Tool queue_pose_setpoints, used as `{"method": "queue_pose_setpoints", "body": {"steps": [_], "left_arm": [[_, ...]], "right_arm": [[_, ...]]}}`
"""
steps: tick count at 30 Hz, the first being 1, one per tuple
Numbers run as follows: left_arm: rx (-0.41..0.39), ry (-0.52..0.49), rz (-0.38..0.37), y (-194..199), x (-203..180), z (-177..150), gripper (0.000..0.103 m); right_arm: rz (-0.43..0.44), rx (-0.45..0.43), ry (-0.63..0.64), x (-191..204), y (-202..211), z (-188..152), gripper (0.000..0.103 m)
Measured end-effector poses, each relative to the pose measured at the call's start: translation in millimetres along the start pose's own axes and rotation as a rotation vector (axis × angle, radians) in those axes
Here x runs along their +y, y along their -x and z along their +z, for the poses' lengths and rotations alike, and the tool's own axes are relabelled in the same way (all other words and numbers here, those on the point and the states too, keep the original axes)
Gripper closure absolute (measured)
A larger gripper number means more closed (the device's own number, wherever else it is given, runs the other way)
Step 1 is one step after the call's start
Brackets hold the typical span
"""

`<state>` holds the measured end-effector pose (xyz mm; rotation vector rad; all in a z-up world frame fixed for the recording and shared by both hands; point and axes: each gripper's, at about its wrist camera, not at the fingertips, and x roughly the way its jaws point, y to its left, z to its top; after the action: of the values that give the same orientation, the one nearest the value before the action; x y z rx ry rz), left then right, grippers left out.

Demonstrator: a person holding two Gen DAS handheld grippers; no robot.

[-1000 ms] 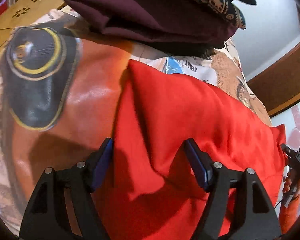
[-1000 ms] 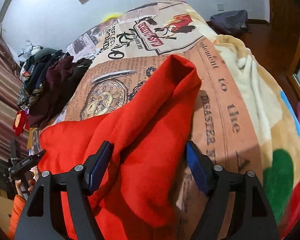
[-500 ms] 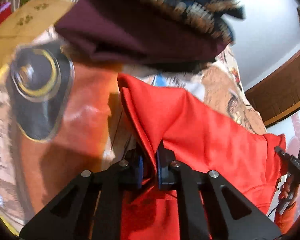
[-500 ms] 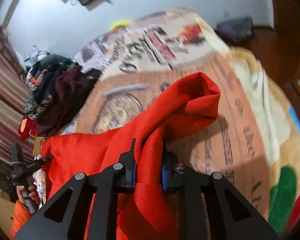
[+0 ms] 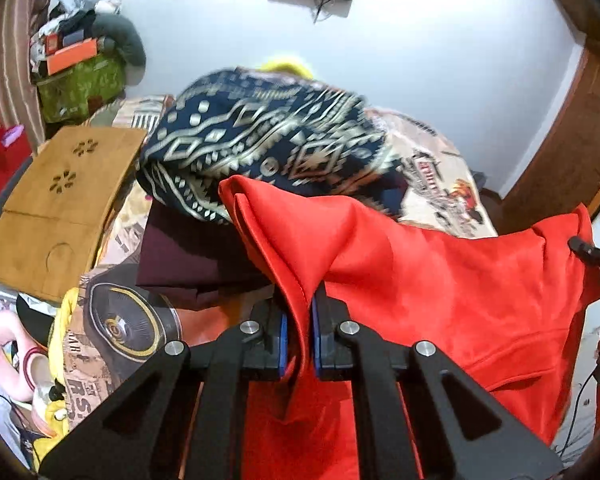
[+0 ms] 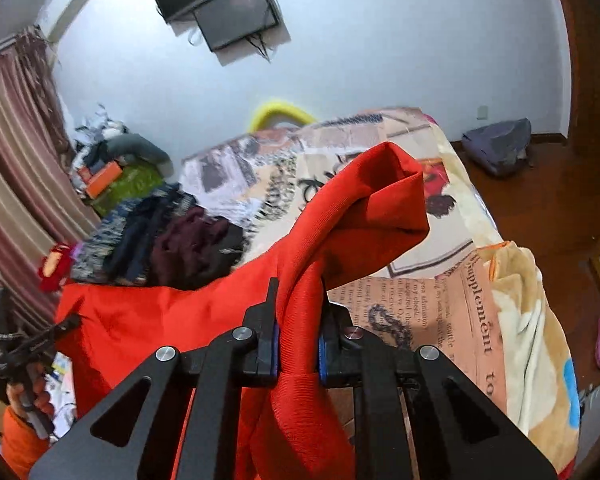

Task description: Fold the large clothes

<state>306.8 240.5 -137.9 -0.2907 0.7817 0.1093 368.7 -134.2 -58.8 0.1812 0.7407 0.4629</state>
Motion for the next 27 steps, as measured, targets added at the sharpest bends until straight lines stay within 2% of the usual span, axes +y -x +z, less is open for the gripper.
{"method": "queue_pose_setpoints", "body": {"steps": [7,13,17,24,27], "left_arm": [[0.106,0.011,0.076,-66,18,-26,0.094],[0.173,0.013,0.099,-94,24,-37,0.090],[0.184,-0.007,0.126,-90,22,-38,0.086],[0.165,-0.067,0.167,-52,11,-39,0.085],[0.141,-0.065,0.166,-27,8,-39,0.076]], "right_arm": [[-0.079,0.147,-0.008,-26,-67,-28,0.091],[-0.097,0.233,-0.063,-54,-83,-34,0.088],[-0.115,0.250,-0.064,-53,-79,-33,0.084],[-0.139,0.207,-0.043,-47,-34,-28,0.084],[-0.137,0.173,0.016,-34,-2,-29,0.078]]}}
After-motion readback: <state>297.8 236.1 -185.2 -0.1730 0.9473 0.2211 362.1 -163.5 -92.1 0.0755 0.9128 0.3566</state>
